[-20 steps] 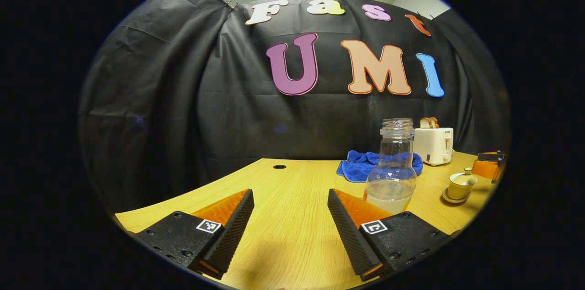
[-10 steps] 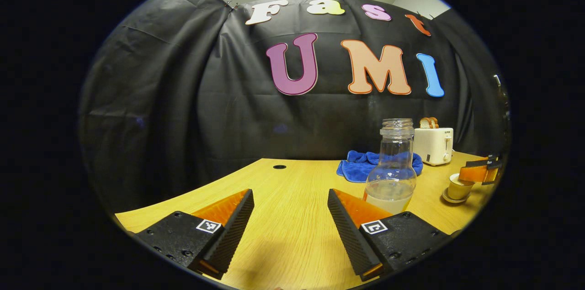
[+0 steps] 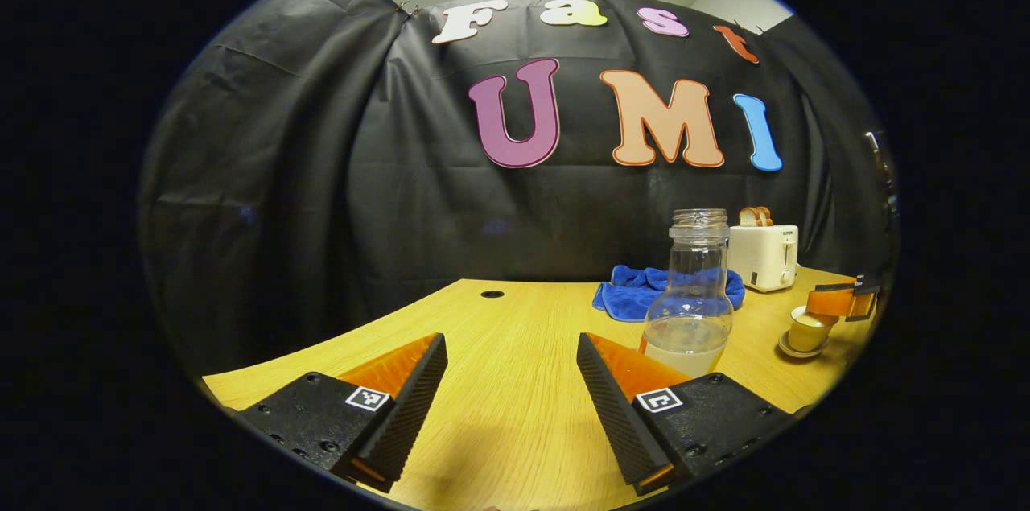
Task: Open the teacup lid with one hand, grasp the water bottle and pour water into the teacup with the other hand; after pouring, place the water bottle on the coaster and then close the teacup lid.
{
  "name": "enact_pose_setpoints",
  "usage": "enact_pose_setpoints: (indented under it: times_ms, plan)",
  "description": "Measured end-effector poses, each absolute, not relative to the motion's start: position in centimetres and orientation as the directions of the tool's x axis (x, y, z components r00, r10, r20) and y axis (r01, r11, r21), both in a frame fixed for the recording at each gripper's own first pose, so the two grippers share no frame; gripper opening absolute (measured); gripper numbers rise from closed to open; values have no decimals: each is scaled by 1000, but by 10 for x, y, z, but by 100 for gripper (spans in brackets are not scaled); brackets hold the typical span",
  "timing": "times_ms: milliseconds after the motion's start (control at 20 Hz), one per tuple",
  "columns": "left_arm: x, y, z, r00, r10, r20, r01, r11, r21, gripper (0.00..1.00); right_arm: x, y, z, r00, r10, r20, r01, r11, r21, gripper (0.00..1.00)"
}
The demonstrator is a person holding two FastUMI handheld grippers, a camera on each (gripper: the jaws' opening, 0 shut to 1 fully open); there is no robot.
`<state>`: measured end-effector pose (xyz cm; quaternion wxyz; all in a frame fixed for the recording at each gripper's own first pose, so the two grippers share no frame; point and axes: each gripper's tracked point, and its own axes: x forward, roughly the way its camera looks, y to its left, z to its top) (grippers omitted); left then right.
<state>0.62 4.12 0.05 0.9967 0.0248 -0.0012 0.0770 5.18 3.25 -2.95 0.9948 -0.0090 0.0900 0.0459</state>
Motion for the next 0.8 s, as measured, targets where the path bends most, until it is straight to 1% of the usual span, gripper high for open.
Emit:
enact_pose_setpoints:
  times_ms: [50,250,300,350,450,650,800]
  plan:
    - [6,41,0,988,154,6,-154,987,49,95,51,33,-29,980,92,-176,-96,995,-14,31]
    - [6,42,0,988,154,6,-154,987,49,95,46,31,-16,991,96,-97,-97,995,-5,31]
    - [6,41,0,988,154,6,-154,987,49,93,44,29,-12,993,91,-74,-91,996,-3,31]
    - [6,41,0,988,153,6,-154,987,49,95,43,26,-9,995,84,-53,-84,996,-3,31]
    - [6,41,0,989,148,6,-148,988,48,95,39,22,-3,998,68,-14,-68,998,2,31]
    - [8,38,0,991,132,7,-132,990,48,95,39,16,-2,999,49,-4,-49,999,-1,31]
    - [9,34,0,993,118,6,-119,992,47,95,37,-4,0,1000,-23,1,23,1000,-3,31]
